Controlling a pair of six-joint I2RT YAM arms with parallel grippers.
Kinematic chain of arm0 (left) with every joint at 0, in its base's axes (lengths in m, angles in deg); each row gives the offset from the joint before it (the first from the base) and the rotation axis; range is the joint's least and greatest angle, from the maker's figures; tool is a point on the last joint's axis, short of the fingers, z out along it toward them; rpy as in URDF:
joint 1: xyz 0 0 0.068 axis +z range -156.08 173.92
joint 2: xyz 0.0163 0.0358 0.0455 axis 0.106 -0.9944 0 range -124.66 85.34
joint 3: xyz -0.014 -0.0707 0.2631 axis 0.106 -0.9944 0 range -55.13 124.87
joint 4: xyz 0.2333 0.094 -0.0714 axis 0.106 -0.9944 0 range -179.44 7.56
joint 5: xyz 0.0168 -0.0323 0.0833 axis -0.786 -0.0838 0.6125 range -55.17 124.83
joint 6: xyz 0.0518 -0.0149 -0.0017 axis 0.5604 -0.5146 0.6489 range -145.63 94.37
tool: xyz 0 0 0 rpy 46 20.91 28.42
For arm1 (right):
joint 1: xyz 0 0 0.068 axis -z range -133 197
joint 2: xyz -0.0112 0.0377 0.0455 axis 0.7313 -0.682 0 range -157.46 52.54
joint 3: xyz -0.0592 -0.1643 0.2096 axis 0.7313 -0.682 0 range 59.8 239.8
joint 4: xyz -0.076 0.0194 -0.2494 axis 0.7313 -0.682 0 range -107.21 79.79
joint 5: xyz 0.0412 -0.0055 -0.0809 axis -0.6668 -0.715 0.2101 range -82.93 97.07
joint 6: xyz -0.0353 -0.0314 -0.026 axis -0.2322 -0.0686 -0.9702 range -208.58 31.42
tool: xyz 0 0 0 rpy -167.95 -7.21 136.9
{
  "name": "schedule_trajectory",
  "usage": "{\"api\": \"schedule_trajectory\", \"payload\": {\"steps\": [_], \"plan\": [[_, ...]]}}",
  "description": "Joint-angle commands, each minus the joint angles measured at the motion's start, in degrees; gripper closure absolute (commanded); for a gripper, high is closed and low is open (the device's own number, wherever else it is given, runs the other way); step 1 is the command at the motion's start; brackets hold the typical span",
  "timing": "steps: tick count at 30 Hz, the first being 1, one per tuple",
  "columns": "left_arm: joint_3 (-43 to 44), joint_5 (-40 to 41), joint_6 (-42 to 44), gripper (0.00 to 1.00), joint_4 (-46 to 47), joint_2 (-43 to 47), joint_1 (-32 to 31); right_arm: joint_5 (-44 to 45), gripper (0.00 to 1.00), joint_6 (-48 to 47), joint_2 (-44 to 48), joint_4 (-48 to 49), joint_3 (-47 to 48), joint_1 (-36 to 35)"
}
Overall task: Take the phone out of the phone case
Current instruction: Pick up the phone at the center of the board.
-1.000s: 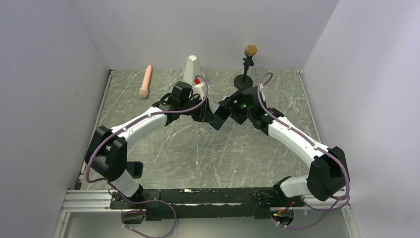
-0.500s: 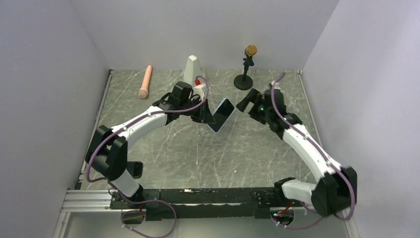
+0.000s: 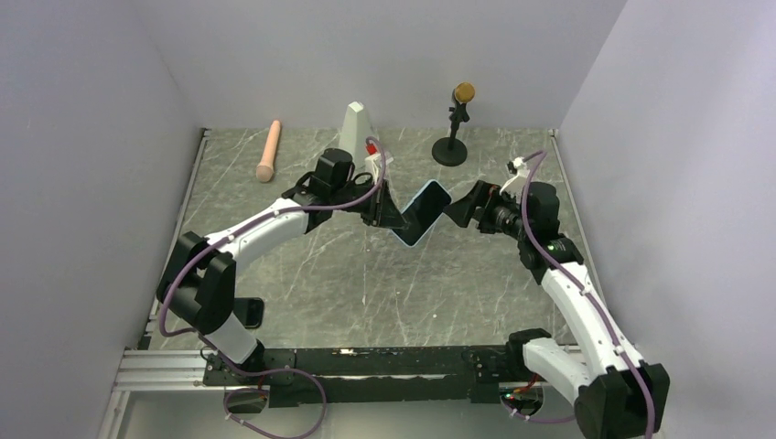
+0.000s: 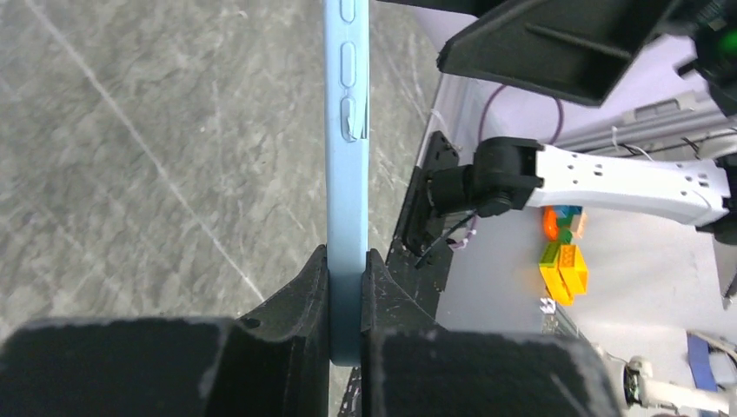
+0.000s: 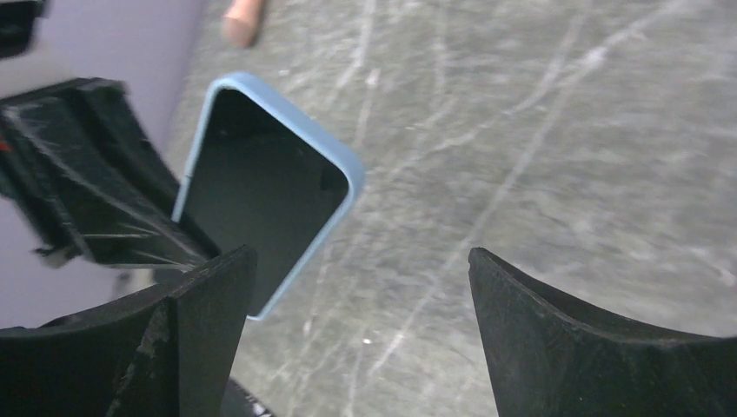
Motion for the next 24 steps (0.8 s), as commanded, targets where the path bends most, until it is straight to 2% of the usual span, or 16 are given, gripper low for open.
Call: {"api": "schedule_trajectory", "payload": {"steps": [1, 4, 7, 11, 13, 19, 24], "plan": [[-1.18, -9.15, -1.99, 1.0, 13.16, 4.48, 0.0, -26.47, 0.07, 6.57, -4.22, 16.33, -0.21, 4.28], [-2.07, -11.51, -3.87, 1.0, 16.96, 4.96, -0.03, -31.93, 0.09, 14.41, -3.85, 30.25, -4.76, 4.89], [-3.34, -12.72, -6.25, 1.0, 21.39, 5.48, -0.05, -33.87, 0.12, 17.19, -4.61, 35.12, -6.3, 5.1], [-4.71, -14.3, -9.69, 1.0, 26.79, 5.88, -0.11, -36.01, 0.19, 23.57, -5.03, 46.81, -10.81, 5.32], [-5.08, -14.6, -10.76, 1.0, 28.16, 5.81, -0.12, -35.26, 0.22, 27.23, -4.69, 53.5, -13.1, 5.27], [-5.35, -15.16, -12.48, 1.0, 29.96, 5.32, -0.09, -31.29, 0.31, 32.52, -5.67, 59.46, -15.73, 5.62], [-5.32, -15.06, -12.44, 1.0, 29.86, 5.46, -0.12, -28.97, 0.36, 41.42, -7.25, 71.04, -18.53, 5.69]]}}
